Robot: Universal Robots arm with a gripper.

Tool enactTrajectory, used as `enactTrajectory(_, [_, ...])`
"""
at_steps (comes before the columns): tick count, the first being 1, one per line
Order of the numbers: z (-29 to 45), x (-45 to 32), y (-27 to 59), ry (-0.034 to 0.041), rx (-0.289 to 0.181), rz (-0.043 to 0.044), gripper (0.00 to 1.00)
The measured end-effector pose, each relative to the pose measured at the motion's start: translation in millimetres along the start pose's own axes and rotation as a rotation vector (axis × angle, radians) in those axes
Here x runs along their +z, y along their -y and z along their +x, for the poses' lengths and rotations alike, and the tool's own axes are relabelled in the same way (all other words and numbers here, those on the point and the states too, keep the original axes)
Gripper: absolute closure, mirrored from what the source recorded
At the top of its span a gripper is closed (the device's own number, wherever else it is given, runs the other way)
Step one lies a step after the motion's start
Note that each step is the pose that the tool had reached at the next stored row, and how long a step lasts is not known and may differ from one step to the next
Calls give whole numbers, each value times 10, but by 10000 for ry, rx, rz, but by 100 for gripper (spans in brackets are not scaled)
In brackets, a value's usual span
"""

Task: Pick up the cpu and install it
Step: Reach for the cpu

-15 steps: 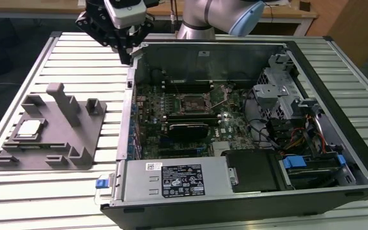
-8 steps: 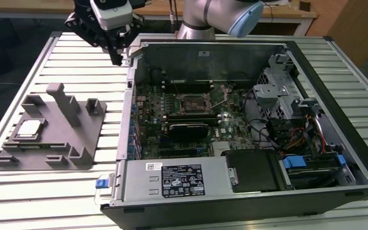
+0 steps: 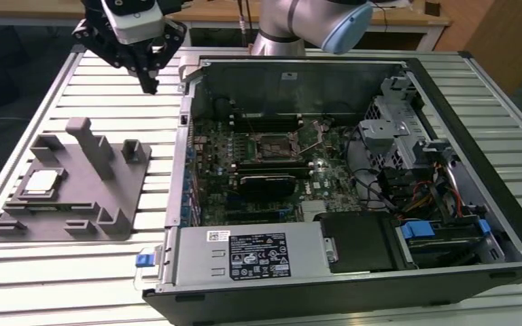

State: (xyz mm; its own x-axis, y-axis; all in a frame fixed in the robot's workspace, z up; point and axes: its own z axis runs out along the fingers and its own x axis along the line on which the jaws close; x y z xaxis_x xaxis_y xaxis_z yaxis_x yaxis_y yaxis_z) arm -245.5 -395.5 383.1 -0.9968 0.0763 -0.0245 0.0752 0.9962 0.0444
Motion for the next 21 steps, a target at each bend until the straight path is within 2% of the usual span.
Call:
enactTrajectory(13, [352,17,28,-1,-1,1,89])
enactTrajectory(21, [543,36,43,-1,-1,1,89])
